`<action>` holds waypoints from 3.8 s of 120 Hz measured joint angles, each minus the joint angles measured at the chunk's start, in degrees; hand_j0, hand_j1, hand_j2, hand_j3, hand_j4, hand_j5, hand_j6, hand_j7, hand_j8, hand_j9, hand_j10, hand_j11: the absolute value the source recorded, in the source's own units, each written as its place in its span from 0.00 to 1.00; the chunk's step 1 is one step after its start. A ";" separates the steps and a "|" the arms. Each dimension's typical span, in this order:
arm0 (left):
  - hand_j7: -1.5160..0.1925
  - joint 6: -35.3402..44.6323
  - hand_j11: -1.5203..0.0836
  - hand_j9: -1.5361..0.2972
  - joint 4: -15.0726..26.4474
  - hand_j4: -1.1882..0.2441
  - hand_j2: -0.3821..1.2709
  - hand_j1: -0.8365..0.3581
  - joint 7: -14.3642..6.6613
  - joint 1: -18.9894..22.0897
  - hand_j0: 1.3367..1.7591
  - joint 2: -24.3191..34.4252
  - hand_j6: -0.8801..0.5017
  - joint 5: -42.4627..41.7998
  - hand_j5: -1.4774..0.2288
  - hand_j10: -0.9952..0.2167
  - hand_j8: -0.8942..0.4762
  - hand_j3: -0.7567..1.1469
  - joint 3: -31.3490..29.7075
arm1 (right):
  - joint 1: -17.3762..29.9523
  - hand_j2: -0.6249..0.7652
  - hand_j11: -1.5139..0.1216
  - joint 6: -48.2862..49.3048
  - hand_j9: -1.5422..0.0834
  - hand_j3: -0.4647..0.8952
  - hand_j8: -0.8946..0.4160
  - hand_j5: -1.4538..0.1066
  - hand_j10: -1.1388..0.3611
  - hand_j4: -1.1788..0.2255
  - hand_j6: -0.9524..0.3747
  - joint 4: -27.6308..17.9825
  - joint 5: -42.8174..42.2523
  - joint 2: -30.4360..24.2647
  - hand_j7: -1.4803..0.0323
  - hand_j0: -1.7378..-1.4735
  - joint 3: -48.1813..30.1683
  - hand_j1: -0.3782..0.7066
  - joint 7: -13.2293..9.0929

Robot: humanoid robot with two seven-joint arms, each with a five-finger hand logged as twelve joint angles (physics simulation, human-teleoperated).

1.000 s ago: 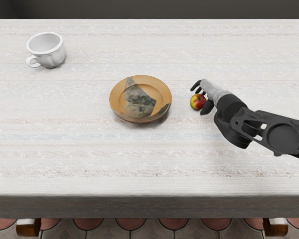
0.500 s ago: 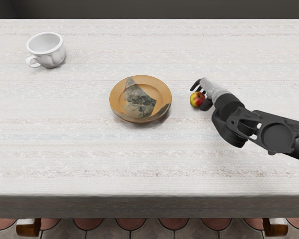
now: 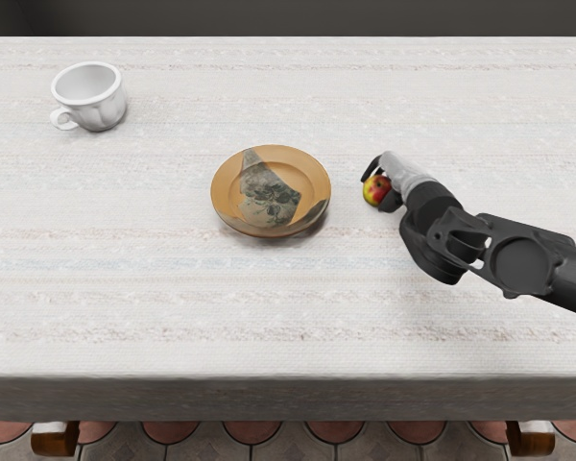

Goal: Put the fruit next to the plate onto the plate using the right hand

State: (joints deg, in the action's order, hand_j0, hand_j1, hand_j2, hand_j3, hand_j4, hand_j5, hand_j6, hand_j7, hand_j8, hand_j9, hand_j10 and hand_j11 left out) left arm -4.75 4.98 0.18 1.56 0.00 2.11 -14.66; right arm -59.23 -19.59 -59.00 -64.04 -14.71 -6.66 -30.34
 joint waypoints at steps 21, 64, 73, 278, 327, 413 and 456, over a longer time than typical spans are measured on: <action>0.70 0.00 0.75 0.66 -0.02 0.66 0.26 0.75 0.00 0.02 0.76 0.00 0.46 0.00 0.68 0.62 0.47 0.40 -0.01 | -0.02 0.58 0.41 0.03 0.43 0.28 0.35 0.39 0.29 0.39 0.42 -0.05 0.52 0.00 0.40 0.33 -0.30 0.62 -0.10; 0.70 0.00 0.75 0.66 0.01 0.66 0.26 0.75 0.00 -0.02 0.76 0.00 0.46 0.00 0.68 0.62 0.47 0.40 0.00 | -0.67 0.62 0.29 0.51 0.30 0.34 0.39 0.26 0.26 0.38 0.43 -1.40 4.97 -0.89 0.29 0.31 -1.07 0.61 0.25; 0.70 0.00 0.75 0.66 -0.01 0.66 0.26 0.75 0.00 -0.05 0.76 0.00 0.46 0.00 0.68 0.62 0.47 0.40 -0.01 | -1.40 0.63 0.28 0.72 0.29 0.34 0.40 0.25 0.27 0.39 0.44 -3.45 6.96 -2.42 0.28 0.32 -1.26 0.62 0.22; 0.70 0.00 0.75 0.66 -0.01 0.66 0.26 0.75 -0.01 0.02 0.76 0.00 0.46 0.00 0.68 0.62 0.47 0.40 -0.01 | -7.38 0.45 0.55 11.44 0.57 0.34 0.40 0.53 0.38 0.52 0.42 -9.33 20.52 3.63 0.57 0.31 -12.00 0.49 0.55; 0.70 0.00 0.75 0.66 0.02 0.66 0.26 0.75 -0.01 0.01 0.76 0.00 0.46 0.00 0.68 0.62 0.47 0.40 -0.01 | -7.91 0.43 0.77 19.33 0.80 0.34 0.55 0.77 0.62 0.71 0.58 -9.50 26.94 -0.99 0.82 0.30 -16.69 0.23 2.60; 0.70 0.00 0.75 0.66 0.01 0.66 0.26 0.75 0.00 0.02 0.76 0.00 0.46 0.00 0.68 0.62 0.47 0.40 0.00 | 9.06 0.44 0.89 54.49 0.91 0.34 0.65 0.90 0.73 0.81 0.69 -5.93 74.40 -29.50 0.94 0.30 -29.31 0.07 4.55; 0.70 -0.03 0.75 0.66 0.44 0.66 0.26 0.75 0.00 -0.06 0.76 0.00 0.46 -0.04 0.68 0.62 0.47 0.40 0.04 | 12.56 0.44 0.89 54.61 0.92 0.34 0.66 0.90 0.73 0.81 0.69 -5.57 78.92 -35.83 0.95 0.30 -28.93 0.07 4.33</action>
State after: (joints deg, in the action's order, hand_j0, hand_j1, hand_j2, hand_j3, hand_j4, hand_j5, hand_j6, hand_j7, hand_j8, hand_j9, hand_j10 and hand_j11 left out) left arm -4.77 5.42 0.18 1.50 0.00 2.07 -14.62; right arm -46.67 35.02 -64.57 14.87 -50.54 -35.58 -26.01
